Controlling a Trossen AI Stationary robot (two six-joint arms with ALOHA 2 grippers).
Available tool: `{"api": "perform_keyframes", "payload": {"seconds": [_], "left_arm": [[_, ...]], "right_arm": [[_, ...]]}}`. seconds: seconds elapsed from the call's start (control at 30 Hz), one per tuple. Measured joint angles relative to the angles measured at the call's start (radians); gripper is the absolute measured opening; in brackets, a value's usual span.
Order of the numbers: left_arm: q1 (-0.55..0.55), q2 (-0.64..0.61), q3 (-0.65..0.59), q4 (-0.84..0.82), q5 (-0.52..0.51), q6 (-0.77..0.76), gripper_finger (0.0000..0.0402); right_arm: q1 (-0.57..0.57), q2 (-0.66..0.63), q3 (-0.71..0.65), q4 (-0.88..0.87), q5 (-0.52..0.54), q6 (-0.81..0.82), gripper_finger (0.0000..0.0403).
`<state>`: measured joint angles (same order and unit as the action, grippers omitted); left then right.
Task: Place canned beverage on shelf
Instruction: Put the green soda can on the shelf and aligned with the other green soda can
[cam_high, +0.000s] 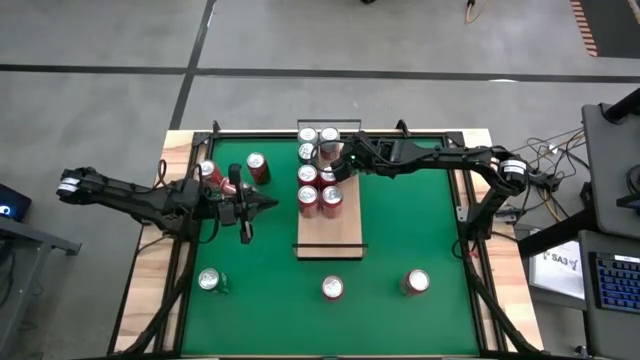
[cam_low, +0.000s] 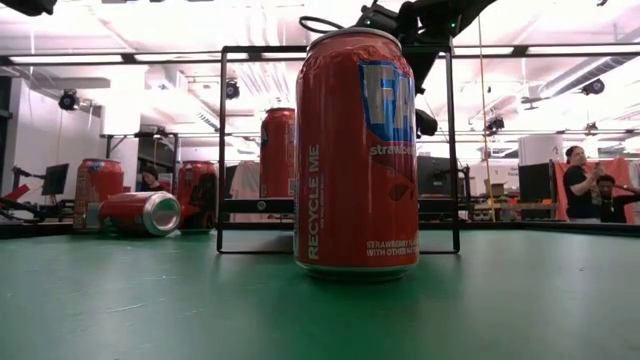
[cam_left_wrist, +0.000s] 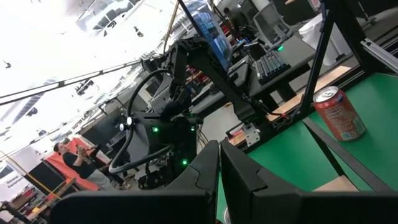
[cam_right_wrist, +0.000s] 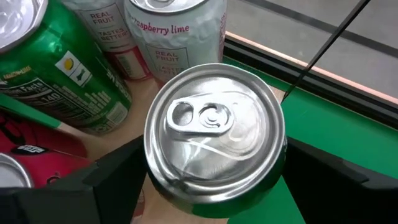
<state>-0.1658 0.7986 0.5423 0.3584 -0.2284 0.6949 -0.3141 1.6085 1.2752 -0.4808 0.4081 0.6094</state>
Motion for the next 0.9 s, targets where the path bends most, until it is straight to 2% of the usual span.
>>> {"api": "perform_keyframes", "payload": {"seconds": [0.53,0.9], "left_arm": [[-0.001,0.000,0.000,0.000,0.000,0.000,0.0000],[0.000,0.000,0.000,0.000,0.000,0.000,0.0000]], "right_arm": [[0.000,0.000,-0.001,0.004,-0.017,0.020,0.0354],[-0.003,-0.001,0.019,0.029,-0.015,0.012,0.0354]]}}
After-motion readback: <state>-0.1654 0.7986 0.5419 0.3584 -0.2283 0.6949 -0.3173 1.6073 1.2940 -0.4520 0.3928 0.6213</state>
